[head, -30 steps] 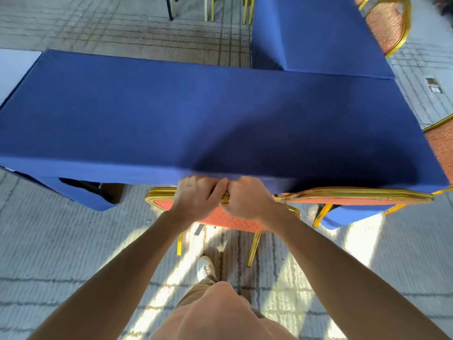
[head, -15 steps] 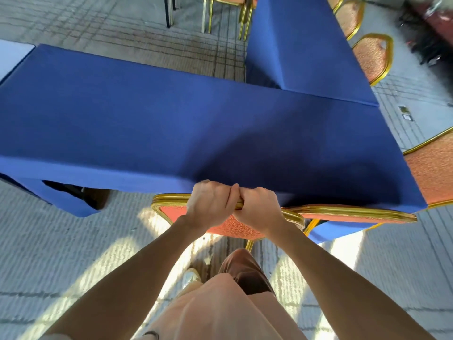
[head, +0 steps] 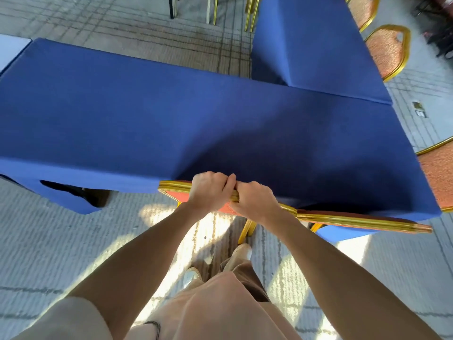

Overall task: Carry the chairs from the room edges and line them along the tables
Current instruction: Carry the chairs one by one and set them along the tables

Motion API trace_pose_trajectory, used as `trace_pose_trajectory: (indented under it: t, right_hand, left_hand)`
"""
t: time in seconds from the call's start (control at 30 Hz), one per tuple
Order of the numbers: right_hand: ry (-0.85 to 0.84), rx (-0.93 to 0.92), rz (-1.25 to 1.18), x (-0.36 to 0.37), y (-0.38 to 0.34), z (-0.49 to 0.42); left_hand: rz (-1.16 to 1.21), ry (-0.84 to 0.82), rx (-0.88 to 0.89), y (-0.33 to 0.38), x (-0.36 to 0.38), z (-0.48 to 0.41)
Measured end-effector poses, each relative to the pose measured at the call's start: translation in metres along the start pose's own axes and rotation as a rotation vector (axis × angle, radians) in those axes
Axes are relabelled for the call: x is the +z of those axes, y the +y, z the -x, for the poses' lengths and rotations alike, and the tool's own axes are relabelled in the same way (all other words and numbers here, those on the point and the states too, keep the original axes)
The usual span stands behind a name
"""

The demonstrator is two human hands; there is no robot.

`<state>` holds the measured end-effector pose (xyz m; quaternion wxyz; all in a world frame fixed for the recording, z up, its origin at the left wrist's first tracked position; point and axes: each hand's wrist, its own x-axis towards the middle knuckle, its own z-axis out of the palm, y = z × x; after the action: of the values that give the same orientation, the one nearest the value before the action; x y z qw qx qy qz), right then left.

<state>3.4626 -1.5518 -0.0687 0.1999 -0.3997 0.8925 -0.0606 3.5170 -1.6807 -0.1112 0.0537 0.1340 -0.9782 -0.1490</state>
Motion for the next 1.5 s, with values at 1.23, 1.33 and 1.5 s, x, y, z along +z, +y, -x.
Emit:
trace_pose_trajectory:
  t: [1.23, 1.33, 1.5]
  right_hand:
    - [-0.221, 0.045, 0.092, -0.004, 0.017, -0.035]
    - [-0.249, 0.023, 0.088, -0.006, 0.018, -0.037]
    - [-0.265, -0.009, 0.071, -0.011, 0.020, -0.036]
  left_hand:
    - [-0.106, -0.127, 0.163, -0.012, 0.021, -0.024]
    - [-0.076, -0.141, 0.094, -0.010, 0.018, -0.022]
    - [-0.065, -0.152, 0.062, -0.005, 0.016, -0.023]
